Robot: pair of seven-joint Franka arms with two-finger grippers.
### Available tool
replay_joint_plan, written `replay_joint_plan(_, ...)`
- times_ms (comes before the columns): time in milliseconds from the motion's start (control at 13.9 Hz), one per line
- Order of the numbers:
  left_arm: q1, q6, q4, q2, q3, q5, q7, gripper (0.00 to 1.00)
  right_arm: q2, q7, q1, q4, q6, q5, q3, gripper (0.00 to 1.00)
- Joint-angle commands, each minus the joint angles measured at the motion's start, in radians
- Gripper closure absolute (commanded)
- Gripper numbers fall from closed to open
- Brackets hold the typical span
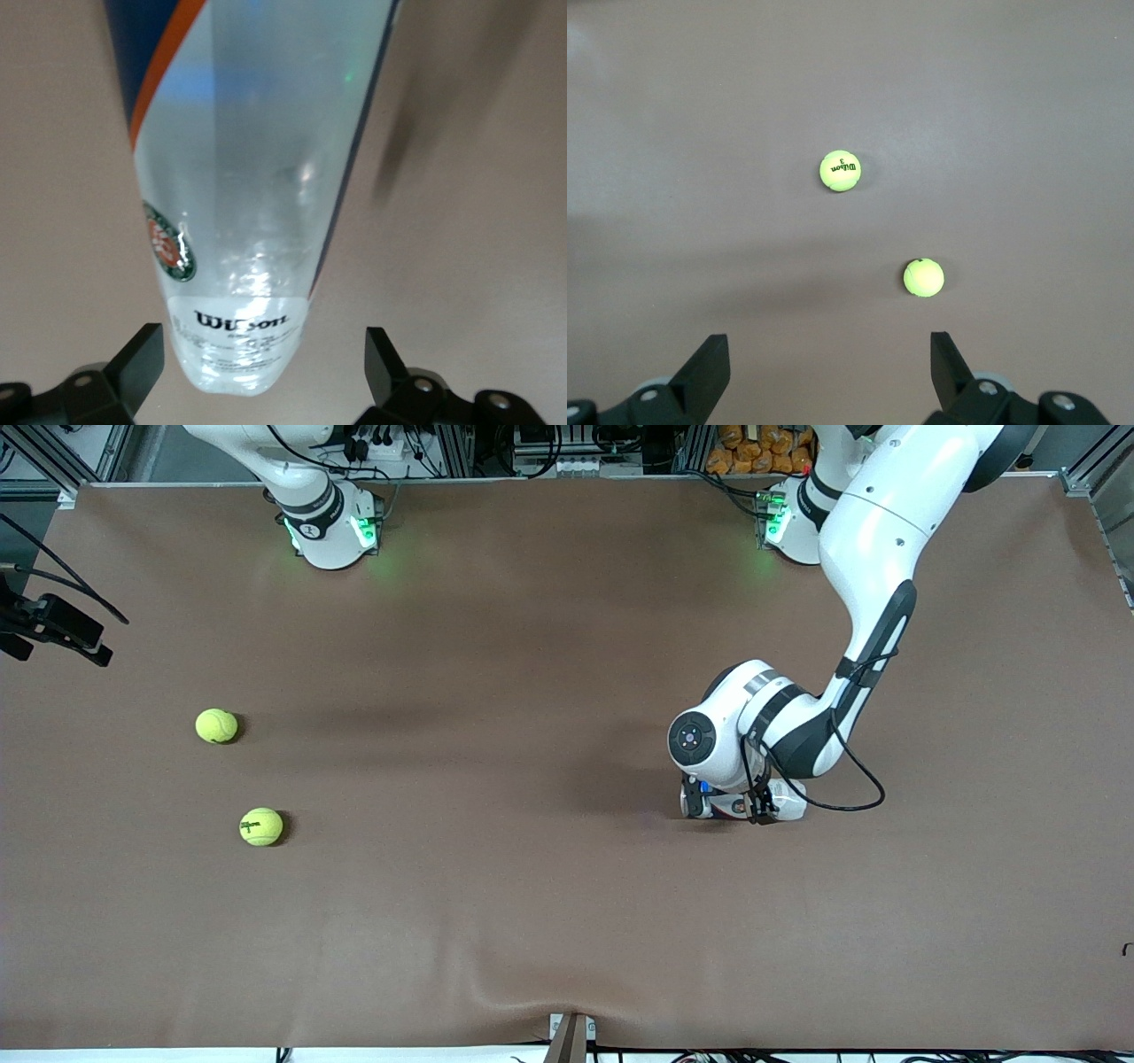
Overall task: Insert tennis ball vertically with right arm
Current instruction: 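Close the left gripper around the tube's closed end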
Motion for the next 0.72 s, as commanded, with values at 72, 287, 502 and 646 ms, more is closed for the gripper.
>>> replay_joint_plan(72,-0.004,-0.015,0.026,0.026,0.005,0.031,-0.013,0.00,0.005,-0.012,-0.025,0.013,-0.009,0.013,-0.001,0.00)
replay_joint_plan(287,-0.004,-0.010,0.031,0.040,0.006,0.031,-0.015,0.00,0.005,-0.019,-0.050,0.013,-0.014,0.013,-0.001,0.00)
replay_joint_plan(502,-0.010,-0.007,0.042,0.049,0.018,0.031,-0.022,0.00,0.005,-0.039,-0.056,0.013,-0.014,0.027,-0.001,0.00)
replay_joint_plan(646,-0.011,-0.004,0.042,0.053,0.020,0.032,-0.027,0.00,0.003,-0.041,-0.056,0.011,-0.015,0.029,-0.001,0.00)
